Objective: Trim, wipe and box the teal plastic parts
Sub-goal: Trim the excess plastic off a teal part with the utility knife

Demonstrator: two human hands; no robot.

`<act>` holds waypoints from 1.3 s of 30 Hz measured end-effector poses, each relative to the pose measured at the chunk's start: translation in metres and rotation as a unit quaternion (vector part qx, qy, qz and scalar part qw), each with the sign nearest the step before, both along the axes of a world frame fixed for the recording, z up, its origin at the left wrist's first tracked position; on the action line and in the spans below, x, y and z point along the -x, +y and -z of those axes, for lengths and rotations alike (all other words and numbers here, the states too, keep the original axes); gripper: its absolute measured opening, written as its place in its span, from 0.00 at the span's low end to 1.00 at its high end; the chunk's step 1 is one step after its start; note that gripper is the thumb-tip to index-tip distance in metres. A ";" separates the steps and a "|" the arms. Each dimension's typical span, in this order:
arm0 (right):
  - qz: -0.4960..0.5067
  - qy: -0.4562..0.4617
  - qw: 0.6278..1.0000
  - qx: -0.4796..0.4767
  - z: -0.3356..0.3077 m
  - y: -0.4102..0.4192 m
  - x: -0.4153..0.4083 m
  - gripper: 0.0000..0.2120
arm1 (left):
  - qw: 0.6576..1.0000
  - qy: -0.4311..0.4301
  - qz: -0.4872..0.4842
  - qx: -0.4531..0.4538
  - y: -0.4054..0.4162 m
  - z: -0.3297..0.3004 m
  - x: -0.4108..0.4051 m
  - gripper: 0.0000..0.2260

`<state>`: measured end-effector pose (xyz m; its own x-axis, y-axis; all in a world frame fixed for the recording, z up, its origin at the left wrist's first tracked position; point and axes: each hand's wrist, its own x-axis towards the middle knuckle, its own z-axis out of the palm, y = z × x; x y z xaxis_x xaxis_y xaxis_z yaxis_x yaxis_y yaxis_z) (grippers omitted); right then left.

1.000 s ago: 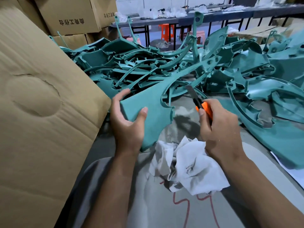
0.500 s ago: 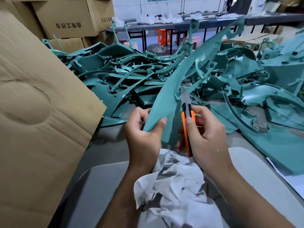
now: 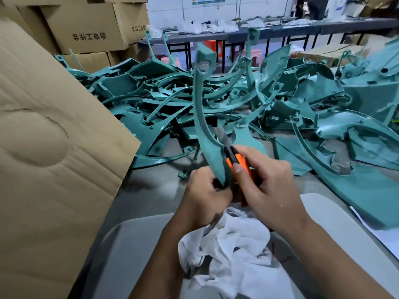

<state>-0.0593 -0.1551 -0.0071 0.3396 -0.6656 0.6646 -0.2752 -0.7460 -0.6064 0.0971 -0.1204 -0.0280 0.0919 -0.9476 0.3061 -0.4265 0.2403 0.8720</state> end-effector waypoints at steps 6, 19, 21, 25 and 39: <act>-0.043 0.065 0.997 -0.019 0.002 -0.005 0.002 0.13 | 0.998 -0.022 -0.020 -0.050 -0.005 0.003 -0.007 0.04; 0.002 0.098 0.994 0.043 0.001 -0.006 -0.003 0.14 | 0.995 0.071 0.023 -0.060 -0.005 0.004 -0.012 0.04; 0.003 0.097 0.994 0.043 0.002 -0.006 -0.003 0.14 | 0.995 0.075 0.025 -0.053 -0.004 0.003 -0.012 0.07; 0.006 0.092 0.995 0.037 0.003 -0.008 -0.004 0.11 | 0.996 0.074 0.020 -0.055 -0.003 0.004 -0.013 0.06; -0.003 0.100 0.995 0.015 0.006 -0.001 -0.007 0.10 | 0.999 0.035 0.001 -0.035 -0.007 0.009 -0.014 0.06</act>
